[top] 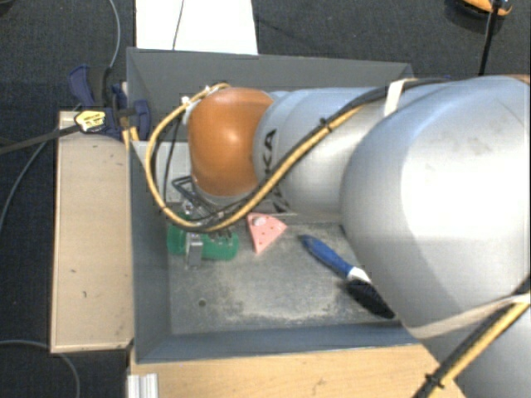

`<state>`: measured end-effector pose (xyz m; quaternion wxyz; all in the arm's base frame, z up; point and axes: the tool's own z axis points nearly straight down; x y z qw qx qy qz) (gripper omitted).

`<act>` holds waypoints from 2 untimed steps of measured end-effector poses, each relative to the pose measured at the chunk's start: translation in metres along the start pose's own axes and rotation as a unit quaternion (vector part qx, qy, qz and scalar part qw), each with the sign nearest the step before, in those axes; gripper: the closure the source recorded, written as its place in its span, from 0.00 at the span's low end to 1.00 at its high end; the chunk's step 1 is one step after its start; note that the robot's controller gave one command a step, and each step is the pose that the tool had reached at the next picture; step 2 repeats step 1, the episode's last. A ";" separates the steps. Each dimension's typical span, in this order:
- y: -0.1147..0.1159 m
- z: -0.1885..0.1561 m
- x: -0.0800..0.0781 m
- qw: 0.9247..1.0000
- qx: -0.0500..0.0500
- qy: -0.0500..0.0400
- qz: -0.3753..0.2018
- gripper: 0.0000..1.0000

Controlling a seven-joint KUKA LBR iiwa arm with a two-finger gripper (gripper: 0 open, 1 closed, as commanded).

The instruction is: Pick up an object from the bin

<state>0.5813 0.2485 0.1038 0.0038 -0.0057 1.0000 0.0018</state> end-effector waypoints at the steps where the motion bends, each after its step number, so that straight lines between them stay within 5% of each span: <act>1: 0.000 -0.016 0.000 1.000 0.000 0.000 0.000 1.00; 2: 0.000 -0.016 0.000 1.000 0.000 0.000 0.000 1.00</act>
Offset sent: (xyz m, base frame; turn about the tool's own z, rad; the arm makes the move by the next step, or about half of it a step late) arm 0.0000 0.0000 0.0177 0.0000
